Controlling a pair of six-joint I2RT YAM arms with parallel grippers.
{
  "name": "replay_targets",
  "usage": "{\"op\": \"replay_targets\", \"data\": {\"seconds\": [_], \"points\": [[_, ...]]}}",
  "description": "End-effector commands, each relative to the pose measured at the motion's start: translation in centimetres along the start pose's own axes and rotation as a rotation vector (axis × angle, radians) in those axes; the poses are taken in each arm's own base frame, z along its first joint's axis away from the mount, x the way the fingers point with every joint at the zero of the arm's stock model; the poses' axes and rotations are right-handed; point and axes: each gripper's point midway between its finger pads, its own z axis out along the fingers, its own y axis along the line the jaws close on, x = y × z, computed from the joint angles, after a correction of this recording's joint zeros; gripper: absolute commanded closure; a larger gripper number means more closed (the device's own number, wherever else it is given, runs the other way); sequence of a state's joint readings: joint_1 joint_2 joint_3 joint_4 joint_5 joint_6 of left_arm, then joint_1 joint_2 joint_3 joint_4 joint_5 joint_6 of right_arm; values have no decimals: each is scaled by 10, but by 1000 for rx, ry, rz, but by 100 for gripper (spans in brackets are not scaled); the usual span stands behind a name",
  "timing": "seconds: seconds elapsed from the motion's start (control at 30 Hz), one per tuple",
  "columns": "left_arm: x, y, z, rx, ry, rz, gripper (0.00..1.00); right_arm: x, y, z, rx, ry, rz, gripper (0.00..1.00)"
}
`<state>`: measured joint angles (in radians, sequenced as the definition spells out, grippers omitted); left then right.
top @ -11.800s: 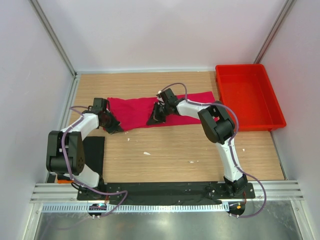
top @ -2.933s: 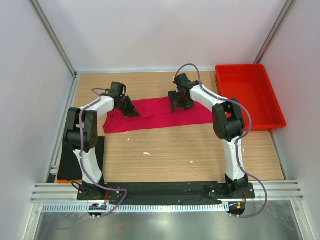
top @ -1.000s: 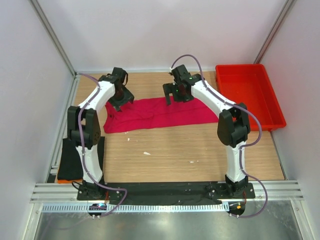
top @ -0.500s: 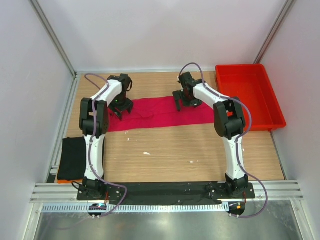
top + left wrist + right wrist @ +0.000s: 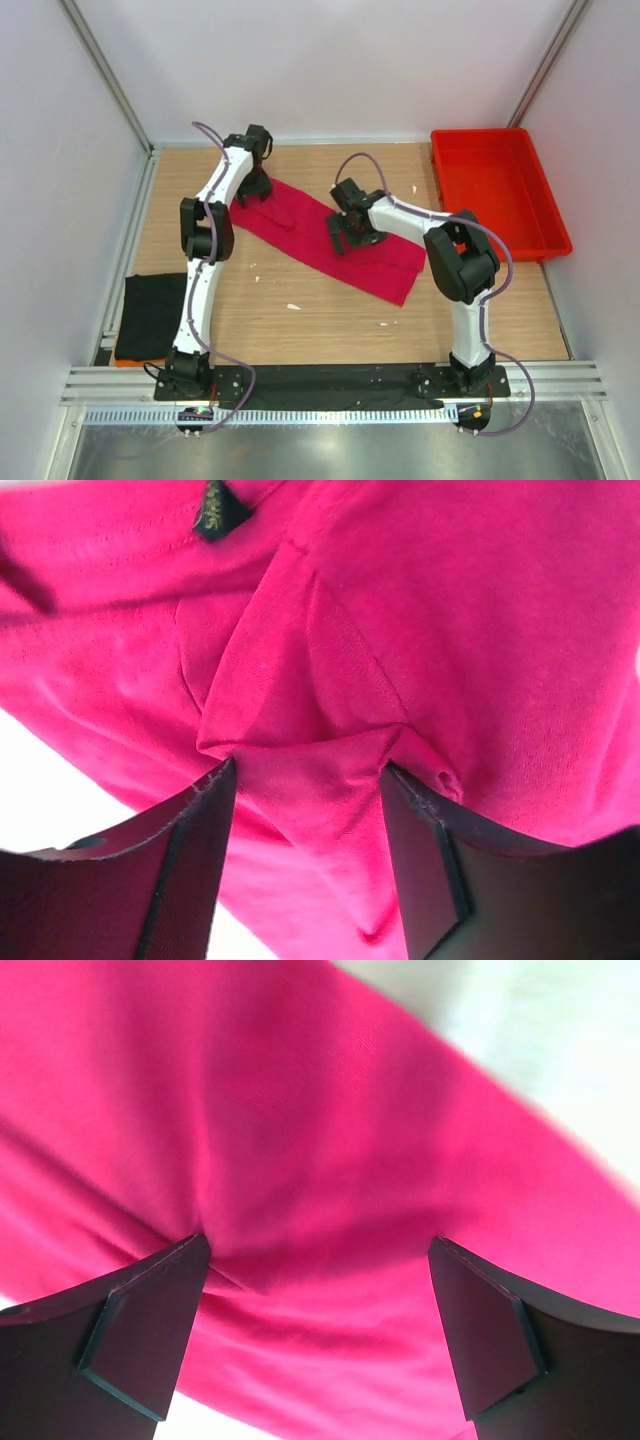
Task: Fold and stack the t-shirts
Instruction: Fold the tshirt
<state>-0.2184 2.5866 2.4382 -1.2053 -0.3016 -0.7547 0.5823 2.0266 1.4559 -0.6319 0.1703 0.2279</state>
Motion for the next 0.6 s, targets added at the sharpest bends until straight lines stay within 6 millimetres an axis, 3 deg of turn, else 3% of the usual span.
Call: {"op": "replay_targets", "data": {"seconds": [0.0, 0.07, 0.17, 0.2, 0.23, 0.27, 0.3, 0.4, 0.47, 0.5, 0.57], "points": [[-20, -30, 39, 113, -70, 164, 40, 68, 52, -9, -63, 168, -86, 0], [-25, -46, 48, 181, -88, 185, 37, 73, 79, -16, -146, 173, -101, 0], [-42, -72, 41, 304, -142, 220, 36, 79, 124, -36, -273, 158, -166, 0], [-38, -78, 41, 329, -143, 238, 35, 76, 131, -42, -293, 140, -177, 0], [-51, -93, 35, 389, -215, 266, 35, 69, 141, -52, -321, 106, -186, 0], [-59, -101, 15, 424, -271, 289, 34, 64, 144, -59, -341, 90, -182, 0], [-55, -103, 18, 428, -279, 311, 34, 55, 145, -64, -346, 59, -184, 0], [-81, -110, -21, 453, -391, 282, 33, 25, 131, -82, -301, -24, -186, 0], [-90, -110, -44, 463, -422, 226, 33, 7, 112, -88, -284, -46, -143, 0], [-97, -108, -66, 473, -450, 200, 33, 1, 103, -92, -275, -46, -124, 0], [-96, -104, -79, 451, -466, 151, 33, -11, 76, -94, -252, -58, -47, 0]]}}
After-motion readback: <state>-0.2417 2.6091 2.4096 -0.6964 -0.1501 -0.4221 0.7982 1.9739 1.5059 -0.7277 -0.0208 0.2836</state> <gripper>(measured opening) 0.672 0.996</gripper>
